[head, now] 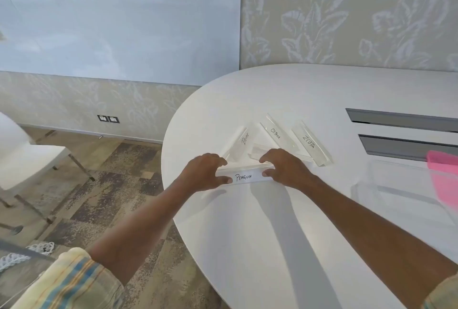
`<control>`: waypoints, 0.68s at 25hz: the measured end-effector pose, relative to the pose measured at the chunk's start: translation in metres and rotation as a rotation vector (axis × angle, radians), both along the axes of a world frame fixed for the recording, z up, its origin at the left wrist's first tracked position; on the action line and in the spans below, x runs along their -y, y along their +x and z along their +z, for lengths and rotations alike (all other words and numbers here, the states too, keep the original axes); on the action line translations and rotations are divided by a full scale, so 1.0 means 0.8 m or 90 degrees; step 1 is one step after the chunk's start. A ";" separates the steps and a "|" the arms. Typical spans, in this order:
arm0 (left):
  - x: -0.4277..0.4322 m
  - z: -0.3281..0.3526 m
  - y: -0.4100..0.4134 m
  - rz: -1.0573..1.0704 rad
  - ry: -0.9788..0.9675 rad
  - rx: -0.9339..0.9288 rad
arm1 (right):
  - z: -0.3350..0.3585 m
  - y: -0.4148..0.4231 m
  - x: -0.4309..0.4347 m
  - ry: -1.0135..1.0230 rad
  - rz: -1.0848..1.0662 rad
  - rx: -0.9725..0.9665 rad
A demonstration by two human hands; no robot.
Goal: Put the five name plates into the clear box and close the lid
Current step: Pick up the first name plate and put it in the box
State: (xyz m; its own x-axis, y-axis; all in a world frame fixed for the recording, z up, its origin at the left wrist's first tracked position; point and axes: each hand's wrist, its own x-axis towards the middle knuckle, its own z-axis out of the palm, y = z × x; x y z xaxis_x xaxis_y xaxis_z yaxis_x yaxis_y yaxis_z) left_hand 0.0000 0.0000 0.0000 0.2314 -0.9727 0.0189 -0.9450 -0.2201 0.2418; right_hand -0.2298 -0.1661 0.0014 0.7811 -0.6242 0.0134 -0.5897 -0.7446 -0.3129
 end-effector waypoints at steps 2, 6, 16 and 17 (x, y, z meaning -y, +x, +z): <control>0.000 -0.001 0.000 -0.005 0.035 -0.004 | 0.003 0.005 0.002 0.017 0.001 -0.030; -0.001 -0.012 -0.006 -0.002 0.067 -0.005 | 0.000 0.011 0.002 0.019 0.001 -0.094; 0.011 -0.017 -0.012 0.048 0.048 0.010 | -0.005 0.007 0.008 -0.005 -0.012 -0.096; 0.013 -0.015 -0.013 0.044 0.044 0.012 | -0.004 0.005 0.010 -0.003 -0.014 -0.094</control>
